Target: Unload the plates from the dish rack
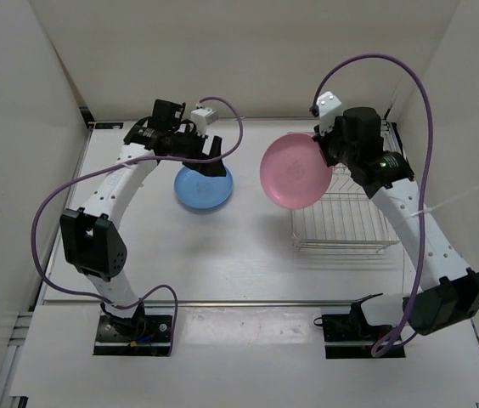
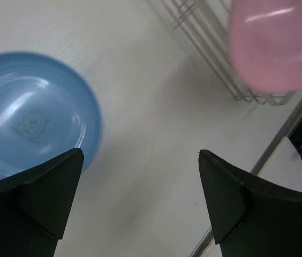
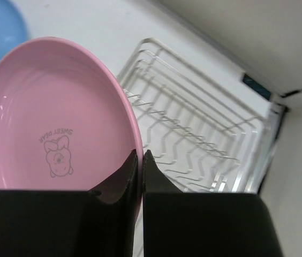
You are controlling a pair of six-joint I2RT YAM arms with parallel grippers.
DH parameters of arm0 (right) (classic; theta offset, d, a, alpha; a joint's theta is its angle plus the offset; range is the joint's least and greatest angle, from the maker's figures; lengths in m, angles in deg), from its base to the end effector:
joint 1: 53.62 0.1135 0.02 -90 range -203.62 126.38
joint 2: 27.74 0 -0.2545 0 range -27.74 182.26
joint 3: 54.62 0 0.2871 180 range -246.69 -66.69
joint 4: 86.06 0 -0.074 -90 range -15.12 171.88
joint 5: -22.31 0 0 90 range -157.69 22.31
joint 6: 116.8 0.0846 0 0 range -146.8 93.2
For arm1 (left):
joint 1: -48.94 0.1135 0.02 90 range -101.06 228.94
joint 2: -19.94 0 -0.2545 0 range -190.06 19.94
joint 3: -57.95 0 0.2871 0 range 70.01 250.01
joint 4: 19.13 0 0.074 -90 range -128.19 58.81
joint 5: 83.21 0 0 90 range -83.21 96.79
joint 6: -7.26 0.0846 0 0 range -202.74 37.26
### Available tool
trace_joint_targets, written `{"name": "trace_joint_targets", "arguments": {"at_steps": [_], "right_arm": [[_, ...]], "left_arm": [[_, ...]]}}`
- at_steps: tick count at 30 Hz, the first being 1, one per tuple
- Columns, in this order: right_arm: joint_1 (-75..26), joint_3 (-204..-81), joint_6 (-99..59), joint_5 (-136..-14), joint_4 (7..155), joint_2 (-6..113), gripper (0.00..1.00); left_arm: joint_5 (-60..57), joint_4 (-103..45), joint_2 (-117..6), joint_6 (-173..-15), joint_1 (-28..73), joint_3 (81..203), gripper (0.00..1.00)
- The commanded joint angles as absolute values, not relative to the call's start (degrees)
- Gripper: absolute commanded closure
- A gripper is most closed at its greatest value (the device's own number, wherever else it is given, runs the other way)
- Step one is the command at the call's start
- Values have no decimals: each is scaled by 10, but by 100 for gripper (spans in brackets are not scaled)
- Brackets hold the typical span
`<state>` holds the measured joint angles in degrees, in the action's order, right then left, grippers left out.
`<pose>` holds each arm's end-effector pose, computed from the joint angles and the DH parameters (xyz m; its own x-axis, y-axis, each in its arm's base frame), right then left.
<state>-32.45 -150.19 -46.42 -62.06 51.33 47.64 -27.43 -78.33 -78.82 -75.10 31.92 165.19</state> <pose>0.3494 0.1264 0.3985 -0.2427 -0.4523 -0.8582 -0.3783 0.8587 -0.3456 0.4009 -0.1725 0.2959 -0.6561 0.3158 -0.6854 0.6757 0.6502 -0.3473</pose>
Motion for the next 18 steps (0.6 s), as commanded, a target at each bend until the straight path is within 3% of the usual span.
{"name": "trace_joint_targets", "arguments": {"at_steps": [1,14,17,18], "right_arm": [[-321,-1490,-436,-717,537,478,100],[-321,-1495,-414,-749,537,472,100],[-321,-1500,-414,-749,531,472,100],[-321,-1500,-414,-756,531,472,100]], "left_arm": [[-314,-779,-783,-765,293,1698,0],[-293,-751,-837,-812,203,1724,5],[-287,-743,-842,-818,188,1724,9],[-287,-743,-847,-819,188,1724,15]]}}
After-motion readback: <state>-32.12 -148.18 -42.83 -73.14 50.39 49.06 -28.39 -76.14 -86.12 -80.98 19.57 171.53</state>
